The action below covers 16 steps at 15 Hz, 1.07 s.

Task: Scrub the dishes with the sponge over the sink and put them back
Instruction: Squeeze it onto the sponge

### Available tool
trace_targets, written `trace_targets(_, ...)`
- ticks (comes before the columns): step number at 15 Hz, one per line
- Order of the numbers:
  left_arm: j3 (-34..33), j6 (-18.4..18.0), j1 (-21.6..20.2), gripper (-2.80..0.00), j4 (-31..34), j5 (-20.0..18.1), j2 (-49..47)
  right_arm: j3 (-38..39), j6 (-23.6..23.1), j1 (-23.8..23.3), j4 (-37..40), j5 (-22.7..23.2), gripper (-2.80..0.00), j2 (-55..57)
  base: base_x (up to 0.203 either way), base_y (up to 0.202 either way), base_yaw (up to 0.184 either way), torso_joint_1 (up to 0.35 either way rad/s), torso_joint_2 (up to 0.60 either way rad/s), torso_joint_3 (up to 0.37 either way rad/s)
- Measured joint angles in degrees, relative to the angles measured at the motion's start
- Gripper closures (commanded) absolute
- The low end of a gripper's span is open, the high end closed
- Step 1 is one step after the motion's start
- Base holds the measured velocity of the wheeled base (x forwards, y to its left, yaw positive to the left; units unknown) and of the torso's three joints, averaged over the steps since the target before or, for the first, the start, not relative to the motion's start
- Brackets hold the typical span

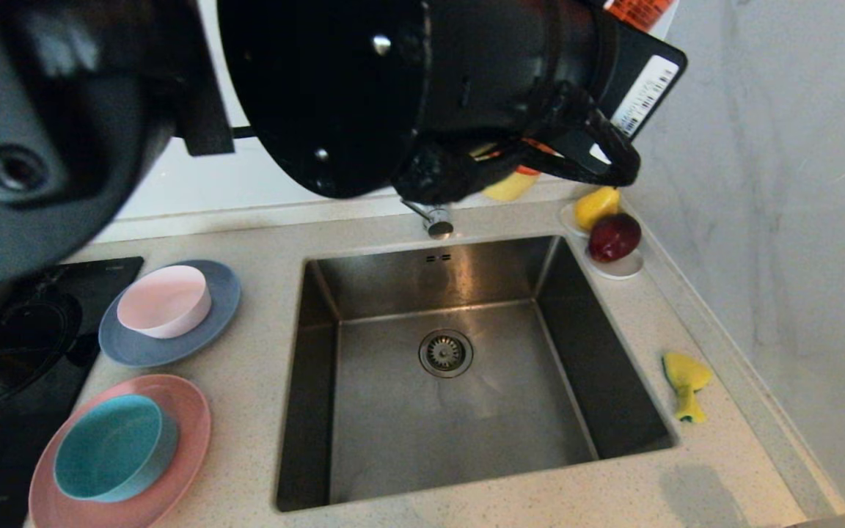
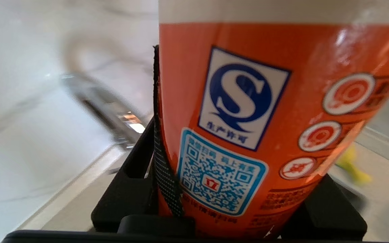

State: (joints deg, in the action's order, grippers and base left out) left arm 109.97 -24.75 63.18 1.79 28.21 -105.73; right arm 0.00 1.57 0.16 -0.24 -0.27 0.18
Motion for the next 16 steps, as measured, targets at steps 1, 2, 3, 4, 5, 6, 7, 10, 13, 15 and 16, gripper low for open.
trace_targets(1, 0.0, 0.0, 0.8, 0.00, 0.0, 0.3, -0.7, 0.0, 0.0, 0.0, 0.0, 0.0, 0.00, 0.0, 0.000, 0.000, 0.000, 0.000, 0.00, 0.000)
trace_targets(2, 0.0, 0.0, 1.5, 0.00, -0.1, 1.0, -1.4, 0.0, 0.0, 0.0, 0.0, 0.0, 0.00, 0.0, 0.000, 0.000, 0.000, 0.000, 0.00, 0.000)
trace_targets(3, 0.0, 0.0, 2.1, 0.00, 0.1, 1.5, -2.2, 0.0, 0.0, 0.0, 0.0, 0.0, 0.00, 0.0, 0.000, 0.000, 0.000, 0.000, 0.00, 0.000)
trace_targets(4, 0.0, 0.0, 2.6, 0.00, 0.3, 1.6, -3.0, 0.0, 0.0, 0.0, 0.0, 0.0, 0.00, 0.0, 0.000, 0.000, 0.000, 0.000, 0.00, 0.000)
trace_targets(5, 0.0, 0.0, 2.9, 0.00, 0.5, 1.7, -3.8, 0.0, 0.0, 0.0, 0.0, 0.0, 0.00, 0.0, 0.000, 0.000, 0.000, 0.000, 0.00, 0.000)
trace_targets(6, 0.0, 0.0, 3.1, 0.00, 0.7, 1.7, -4.6, 0.0, 0.0, 0.0, 0.0, 0.0, 0.00, 0.0, 0.000, 0.000, 0.000, 0.000, 0.00, 0.000)
trace_targets(7, 0.0, 0.0, 3.3, 0.00, 0.7, 1.7, -5.3, 0.0, 0.0, 0.0, 0.0, 0.0, 0.00, 0.0, 0.000, 0.000, 0.000, 0.000, 0.00, 0.000)
trace_targets(10, -0.1, -0.7, 3.6, 0.00, 0.9, 2.0, -8.8, 0.0, 0.0, 0.0, 0.0, 0.0, 0.00, 0.0, 0.000, 0.000, 0.000, 0.000, 0.00, 0.000)
trace_targets(13, -0.1, -1.9, 3.8, 0.00, 0.8, 2.4, -12.9, 0.0, 0.0, 0.0, 0.0, 0.0, 0.00, 0.0, 0.000, 0.000, 0.000, 0.000, 0.00, 0.000)
trace_targets(15, -0.1, -2.7, 3.9, 0.00, 0.7, 2.7, -15.3, 0.0, 0.0, 0.0, 0.0, 0.0, 0.00, 0.0, 0.000, 0.000, 0.000, 0.000, 0.00, 0.000)
trace_targets(16, -0.1, -3.5, 3.9, 0.00, 0.6, 2.8, -16.6, 0.0, 0.0, 0.0, 0.0, 0.0, 0.00, 0.0, 0.000, 0.000, 0.000, 0.000, 0.00, 0.000)
